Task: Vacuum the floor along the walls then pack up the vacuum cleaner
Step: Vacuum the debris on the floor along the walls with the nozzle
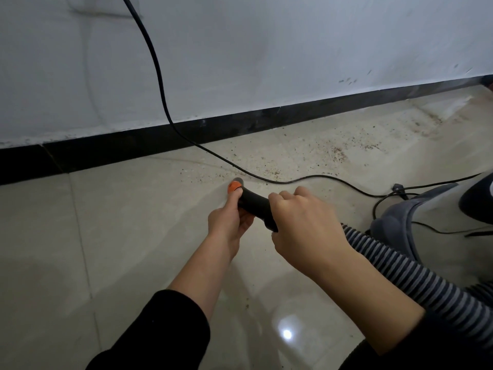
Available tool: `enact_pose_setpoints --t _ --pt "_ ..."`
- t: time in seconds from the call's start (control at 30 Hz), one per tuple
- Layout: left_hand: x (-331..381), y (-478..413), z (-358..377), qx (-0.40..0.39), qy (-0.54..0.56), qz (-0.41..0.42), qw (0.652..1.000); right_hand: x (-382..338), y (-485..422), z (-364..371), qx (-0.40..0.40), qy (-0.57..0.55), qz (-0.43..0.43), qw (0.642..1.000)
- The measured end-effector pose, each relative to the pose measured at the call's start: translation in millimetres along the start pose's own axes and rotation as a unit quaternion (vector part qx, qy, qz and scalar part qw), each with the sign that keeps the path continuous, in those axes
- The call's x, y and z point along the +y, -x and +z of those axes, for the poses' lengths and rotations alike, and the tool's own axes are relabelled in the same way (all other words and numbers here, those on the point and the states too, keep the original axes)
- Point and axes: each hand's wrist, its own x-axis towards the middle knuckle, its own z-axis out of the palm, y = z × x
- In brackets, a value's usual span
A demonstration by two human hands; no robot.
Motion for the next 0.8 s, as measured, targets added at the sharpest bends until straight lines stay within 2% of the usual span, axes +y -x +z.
enact_pose_setpoints --t 0.27,0.8 --pt "15 5 -22 0.059 0.004 0.014 0.998 -18 -4 4 0.02 -0.016 -0.029 0.999" --pt "39 8 -60 0.127 -0.002 0.049 0.991 -49 -16 13 0.047 -0.048 -0.074 0.995"
